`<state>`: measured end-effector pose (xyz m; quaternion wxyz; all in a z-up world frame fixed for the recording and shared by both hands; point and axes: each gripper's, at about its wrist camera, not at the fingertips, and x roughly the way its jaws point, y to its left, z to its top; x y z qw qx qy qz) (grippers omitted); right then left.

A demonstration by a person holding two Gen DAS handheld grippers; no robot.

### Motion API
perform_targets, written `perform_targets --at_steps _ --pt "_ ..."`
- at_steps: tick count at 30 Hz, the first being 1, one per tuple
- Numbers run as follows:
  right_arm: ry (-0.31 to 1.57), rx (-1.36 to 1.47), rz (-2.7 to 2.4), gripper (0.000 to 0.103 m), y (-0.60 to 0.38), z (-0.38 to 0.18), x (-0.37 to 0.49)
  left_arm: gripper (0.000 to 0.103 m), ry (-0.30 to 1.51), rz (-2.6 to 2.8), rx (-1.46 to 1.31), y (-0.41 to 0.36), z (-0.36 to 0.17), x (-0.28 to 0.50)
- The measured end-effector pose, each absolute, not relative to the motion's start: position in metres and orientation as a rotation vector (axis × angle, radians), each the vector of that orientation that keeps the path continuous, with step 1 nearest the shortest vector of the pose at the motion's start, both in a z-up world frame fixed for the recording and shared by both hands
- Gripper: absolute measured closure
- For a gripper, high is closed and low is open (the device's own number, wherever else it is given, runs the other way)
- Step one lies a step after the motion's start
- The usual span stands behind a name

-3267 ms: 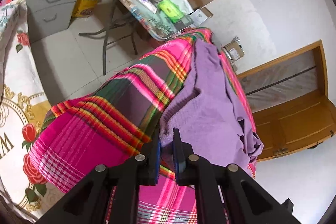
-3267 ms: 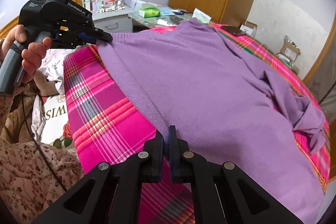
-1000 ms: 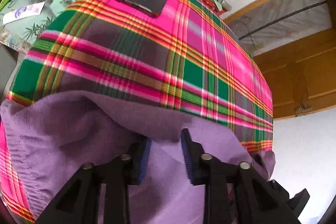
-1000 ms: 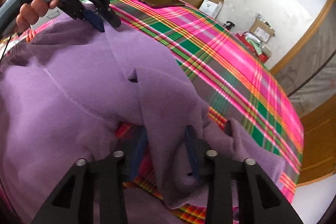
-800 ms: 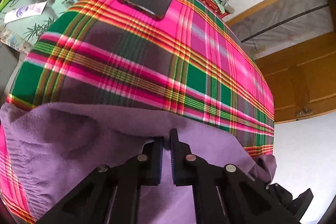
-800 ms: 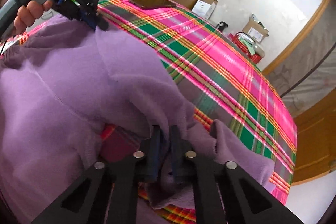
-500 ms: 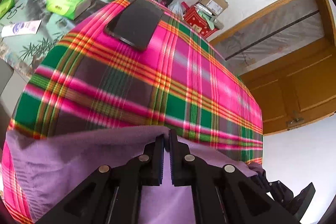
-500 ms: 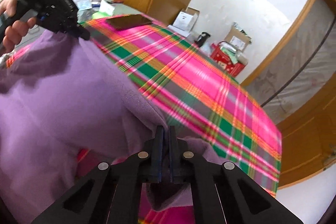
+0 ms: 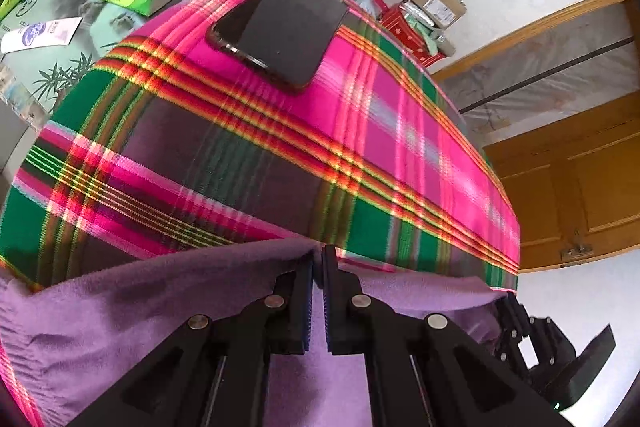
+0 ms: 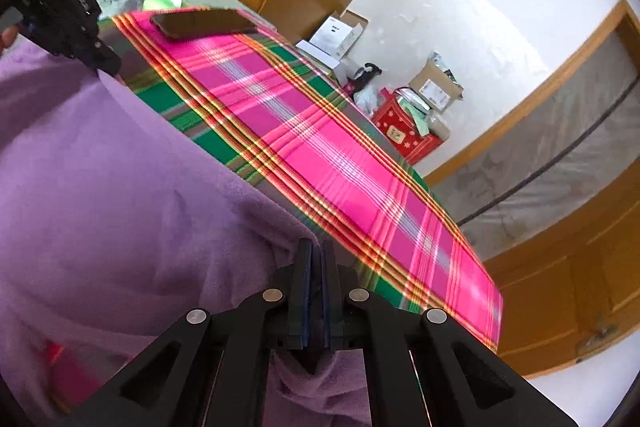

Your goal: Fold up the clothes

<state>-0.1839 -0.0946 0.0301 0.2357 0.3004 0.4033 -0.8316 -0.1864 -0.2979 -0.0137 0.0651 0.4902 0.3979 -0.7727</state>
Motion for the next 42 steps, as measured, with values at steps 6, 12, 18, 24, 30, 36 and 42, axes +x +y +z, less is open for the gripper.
perform_targets --at_steps 6,12,18,24,30,36,42 --pt "1.021 0.915 -2.266 0.097 -0.095 0.017 -0.203 0.096 1.13 -2.383 1.496 -0.292 -0.01 -0.185" --pt "0.681 1.051 -2.229 0.085 -0.067 0.044 -0.209 0.081 1.007 -2.468 1.487 -0.275 0.01 -0.162" --pt "0.43 1.053 -2.3 0.079 -0.015 0.077 -0.194 0.074 0.797 -2.639 1.456 -0.239 0.045 -0.13" --pt "0.272 1.029 -2.433 0.064 0.048 0.085 -0.151 0.072 0.556 -2.816 1.641 -0.167 0.046 -0.129" --pt "0.134 1.151 -2.484 0.063 0.096 0.055 -0.11 0.072 0.377 -2.834 1.773 -0.116 0.028 -0.138" --pt "0.085 1.171 -2.414 0.061 0.091 0.027 -0.092 0.072 0.201 -2.812 1.767 -0.093 0.016 -0.146" --pt "0.259 1.165 -2.423 0.058 0.061 0.011 -0.094 0.072 0.05 -2.784 1.738 -0.078 0.009 -0.152"
